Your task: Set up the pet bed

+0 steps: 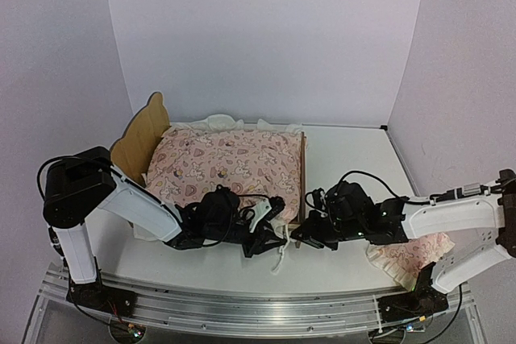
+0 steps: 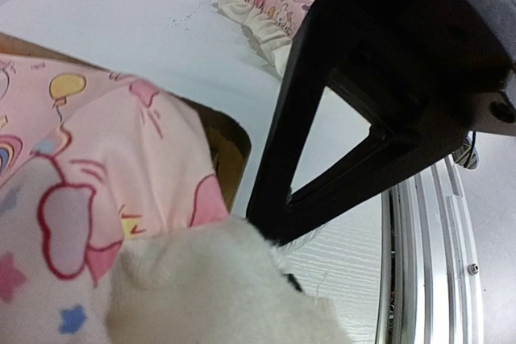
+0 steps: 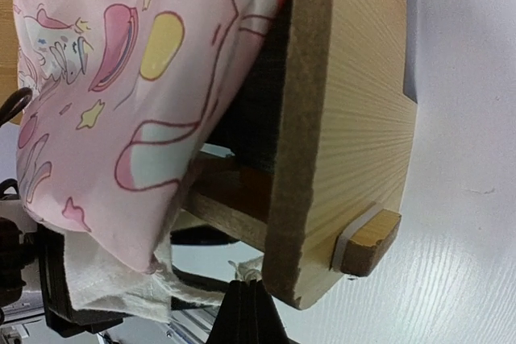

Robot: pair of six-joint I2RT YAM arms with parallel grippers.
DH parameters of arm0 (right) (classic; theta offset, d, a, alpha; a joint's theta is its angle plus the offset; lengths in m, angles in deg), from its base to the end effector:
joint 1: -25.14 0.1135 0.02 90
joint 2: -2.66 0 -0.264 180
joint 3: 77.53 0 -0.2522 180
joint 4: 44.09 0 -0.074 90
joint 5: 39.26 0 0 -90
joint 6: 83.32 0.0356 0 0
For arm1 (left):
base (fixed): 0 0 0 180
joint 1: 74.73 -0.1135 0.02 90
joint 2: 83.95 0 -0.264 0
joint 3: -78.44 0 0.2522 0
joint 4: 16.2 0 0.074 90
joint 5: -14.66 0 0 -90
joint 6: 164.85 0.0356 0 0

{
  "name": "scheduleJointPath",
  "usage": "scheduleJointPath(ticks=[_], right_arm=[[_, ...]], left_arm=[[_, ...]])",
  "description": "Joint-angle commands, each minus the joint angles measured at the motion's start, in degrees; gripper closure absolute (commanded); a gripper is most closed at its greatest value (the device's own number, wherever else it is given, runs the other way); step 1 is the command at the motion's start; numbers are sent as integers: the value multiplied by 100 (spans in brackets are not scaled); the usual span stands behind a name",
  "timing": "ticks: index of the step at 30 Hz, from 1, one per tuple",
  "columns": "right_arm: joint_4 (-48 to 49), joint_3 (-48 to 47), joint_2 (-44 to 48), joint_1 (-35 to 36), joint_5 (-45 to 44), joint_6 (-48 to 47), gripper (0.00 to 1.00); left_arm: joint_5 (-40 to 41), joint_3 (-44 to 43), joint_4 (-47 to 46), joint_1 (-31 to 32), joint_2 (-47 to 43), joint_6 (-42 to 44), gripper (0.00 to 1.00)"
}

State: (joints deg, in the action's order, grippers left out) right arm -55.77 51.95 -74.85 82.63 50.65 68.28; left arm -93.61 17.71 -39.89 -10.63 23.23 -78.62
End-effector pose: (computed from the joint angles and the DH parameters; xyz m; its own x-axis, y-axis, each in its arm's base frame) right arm 0.1469 0.2304 0.1883 -0.9009 0.2231 -0.3722 -0.1054 0.7196 0.6863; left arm 0.1521 -0.3387 0.1412 -0.2331 0.3371 -0.9122 0.9673 0.1773 -0.1817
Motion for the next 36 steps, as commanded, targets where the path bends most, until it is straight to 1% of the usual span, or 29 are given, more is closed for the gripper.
scheduleJointPath(ticks=[1,3,4,6,9,13,16,18,21,25,28,32,36], right_arm=[[73,-37,133,-30,-150,37,100],[77,-103,77,-33,-133,-19,100],[74,-122,59,-32,-127,-36,100],[73,-162,7,-28,-107,-90,100],[73,-214,-30,-28,-51,-161,100],[73,-232,-21,-31,-41,-238,100],[74,-252,-10,-32,-45,-340,100],[82,-245,-10,-35,-52,-382,100],[163,-124,18,-32,-104,-392,100],[298,14,89,-33,-186,-360,100],[310,20,98,-28,-191,-368,100],[334,-21,50,-32,-197,-406,100],[337,-136,-45,-33,-123,-468,100]], left_arm=[[437,-169,858,72,-447,-503,63],[692,-103,1227,227,-648,-674,57],[793,-65,1296,306,-730,-797,53],[1041,-2,1432,486,-808,-954,47],[1397,-9,1662,675,-724,-1168,44],[1702,-92,1766,994,-373,-1441,44],[2323,-308,1990,1049,-25,-1908,43],[2597,-476,1933,1056,191,-1926,41],[2580,-608,1654,1063,451,-1693,41],[2626,-813,1755,1062,773,-1732,42],[2452,-820,1706,1072,807,-1779,44],[2270,-843,2166,1136,755,-1974,45],[2315,-877,2758,1227,705,-2014,49]])
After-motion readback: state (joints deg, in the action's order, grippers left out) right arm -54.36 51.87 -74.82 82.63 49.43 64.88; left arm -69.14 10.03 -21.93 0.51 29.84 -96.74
